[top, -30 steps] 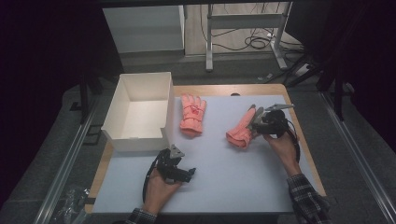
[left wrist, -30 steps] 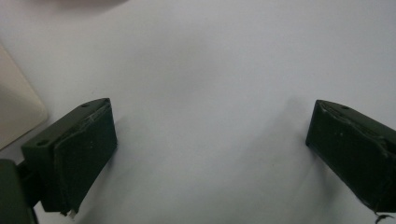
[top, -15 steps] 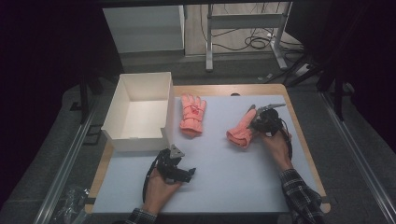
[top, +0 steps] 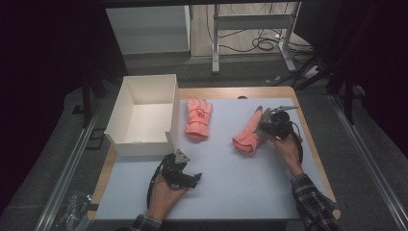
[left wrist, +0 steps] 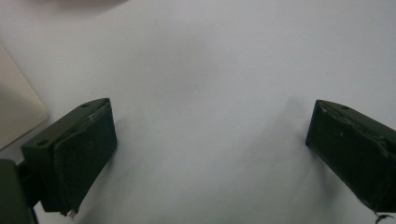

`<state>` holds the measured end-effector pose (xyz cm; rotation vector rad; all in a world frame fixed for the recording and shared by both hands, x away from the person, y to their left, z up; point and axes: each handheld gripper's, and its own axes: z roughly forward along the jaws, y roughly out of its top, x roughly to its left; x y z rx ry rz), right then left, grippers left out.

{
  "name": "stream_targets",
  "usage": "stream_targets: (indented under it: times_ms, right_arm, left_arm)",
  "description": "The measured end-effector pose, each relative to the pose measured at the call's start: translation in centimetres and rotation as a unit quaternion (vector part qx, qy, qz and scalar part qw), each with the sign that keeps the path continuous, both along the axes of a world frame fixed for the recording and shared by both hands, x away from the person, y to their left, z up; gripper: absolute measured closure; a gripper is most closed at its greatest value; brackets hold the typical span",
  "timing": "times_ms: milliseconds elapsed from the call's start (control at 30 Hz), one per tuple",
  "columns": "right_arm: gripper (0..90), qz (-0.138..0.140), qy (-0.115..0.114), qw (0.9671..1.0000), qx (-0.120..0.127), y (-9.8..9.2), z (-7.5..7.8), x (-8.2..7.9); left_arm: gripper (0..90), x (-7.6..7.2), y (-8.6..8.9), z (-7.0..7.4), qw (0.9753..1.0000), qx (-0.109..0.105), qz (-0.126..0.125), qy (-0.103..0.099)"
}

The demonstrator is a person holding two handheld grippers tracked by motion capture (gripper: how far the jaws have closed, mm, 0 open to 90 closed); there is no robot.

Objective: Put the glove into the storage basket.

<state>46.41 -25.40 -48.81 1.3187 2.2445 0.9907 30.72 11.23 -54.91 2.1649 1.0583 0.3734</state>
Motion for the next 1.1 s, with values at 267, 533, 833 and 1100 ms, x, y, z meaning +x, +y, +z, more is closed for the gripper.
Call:
stream_targets:
  times_ms: [267,533,833,1100]
  right_arm:
    - [87.6,0.049,0.001,0.9986,0.021,0.5,1.6,-1.5]
    - [87.7,0.099,0.014,0.993,0.064,0.9,2.6,-3.0]
    - [87.7,0.164,0.035,0.9824,0.082,2.6,2.8,-5.1]
    - [87.6,0.203,0.071,0.9739,0.074,4.6,0.8,-5.5]
  left_arm:
    - [1.7,0.0,0.0,0.0,1.0,0.0,0.0,0.0]
    - [1.8,0.0,0.0,0.0,1.0,0.0,0.0,0.0]
    - [1.8,0.0,0.0,0.0,1.0,0.0,0.0,0.0]
    - [1.8,0.0,0.0,0.0,1.0,0.0,0.0,0.0]
